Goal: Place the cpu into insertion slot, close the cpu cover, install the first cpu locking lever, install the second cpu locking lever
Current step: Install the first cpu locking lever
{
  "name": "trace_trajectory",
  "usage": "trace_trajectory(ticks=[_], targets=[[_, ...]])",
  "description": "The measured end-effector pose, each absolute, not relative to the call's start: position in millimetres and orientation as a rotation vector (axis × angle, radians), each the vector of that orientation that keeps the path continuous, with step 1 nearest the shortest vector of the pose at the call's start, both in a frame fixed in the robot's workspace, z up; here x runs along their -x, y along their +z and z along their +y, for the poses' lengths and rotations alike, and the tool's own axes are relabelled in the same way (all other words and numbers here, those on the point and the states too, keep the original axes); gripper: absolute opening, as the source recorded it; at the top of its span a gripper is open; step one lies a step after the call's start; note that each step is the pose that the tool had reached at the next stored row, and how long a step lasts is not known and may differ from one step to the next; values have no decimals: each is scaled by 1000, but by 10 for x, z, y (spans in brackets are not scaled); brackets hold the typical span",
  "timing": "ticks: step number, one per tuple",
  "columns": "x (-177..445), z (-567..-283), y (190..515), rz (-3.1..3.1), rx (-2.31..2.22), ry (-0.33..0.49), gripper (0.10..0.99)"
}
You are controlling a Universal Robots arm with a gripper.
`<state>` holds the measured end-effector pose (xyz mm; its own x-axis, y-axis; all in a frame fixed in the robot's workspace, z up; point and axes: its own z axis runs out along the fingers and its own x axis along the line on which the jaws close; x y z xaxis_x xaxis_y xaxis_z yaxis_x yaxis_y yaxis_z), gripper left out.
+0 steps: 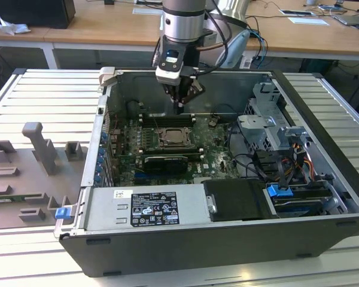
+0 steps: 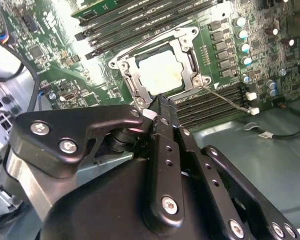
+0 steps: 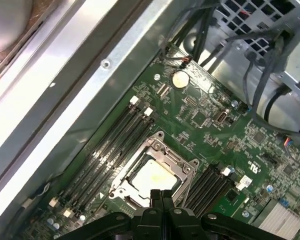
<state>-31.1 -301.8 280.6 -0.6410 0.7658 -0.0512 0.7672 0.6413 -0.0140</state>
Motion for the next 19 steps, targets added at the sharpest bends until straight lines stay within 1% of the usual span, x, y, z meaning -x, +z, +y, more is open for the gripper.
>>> trace_trajectory(ticks=[15,19], targets=[[312,-3018,2785,3005,-744,-40,106],[312,-3018,2785,3027,-656,-39,106]])
